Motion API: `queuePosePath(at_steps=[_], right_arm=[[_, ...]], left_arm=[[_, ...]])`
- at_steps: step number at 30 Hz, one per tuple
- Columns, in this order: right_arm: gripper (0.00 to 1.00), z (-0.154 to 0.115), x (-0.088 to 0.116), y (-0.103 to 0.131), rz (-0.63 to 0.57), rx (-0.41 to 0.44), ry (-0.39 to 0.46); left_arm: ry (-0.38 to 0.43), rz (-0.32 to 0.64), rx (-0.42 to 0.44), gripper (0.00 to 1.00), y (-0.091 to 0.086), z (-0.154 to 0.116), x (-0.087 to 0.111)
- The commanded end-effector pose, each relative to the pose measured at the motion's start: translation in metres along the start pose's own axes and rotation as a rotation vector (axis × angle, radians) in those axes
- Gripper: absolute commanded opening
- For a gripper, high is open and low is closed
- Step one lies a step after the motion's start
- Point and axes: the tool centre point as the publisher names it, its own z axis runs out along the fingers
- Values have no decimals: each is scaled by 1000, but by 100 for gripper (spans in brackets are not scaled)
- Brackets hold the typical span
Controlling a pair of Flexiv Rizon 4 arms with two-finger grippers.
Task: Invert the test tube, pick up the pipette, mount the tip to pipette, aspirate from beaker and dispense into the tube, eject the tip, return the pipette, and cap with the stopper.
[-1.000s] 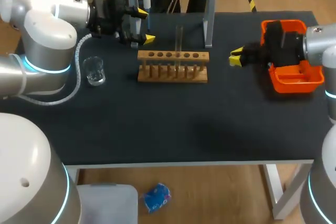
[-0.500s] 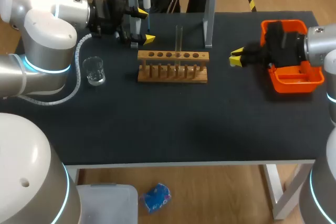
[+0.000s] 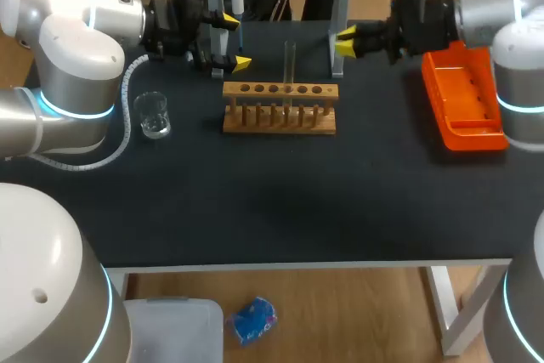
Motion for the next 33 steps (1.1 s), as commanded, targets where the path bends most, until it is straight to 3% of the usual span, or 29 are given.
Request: queuePosePath(at_steps=[1, 11, 33], right_arm=[[0, 30, -28, 13, -1, 12, 49], [0, 70, -42, 23, -13, -24, 90], [0, 96, -56, 5, 13, -5, 91]], left_arm=[[3, -1, -3, 100, 0, 0, -1], [3, -1, -3, 100, 0, 0, -1], [3, -1, -3, 100, 0, 0, -1]])
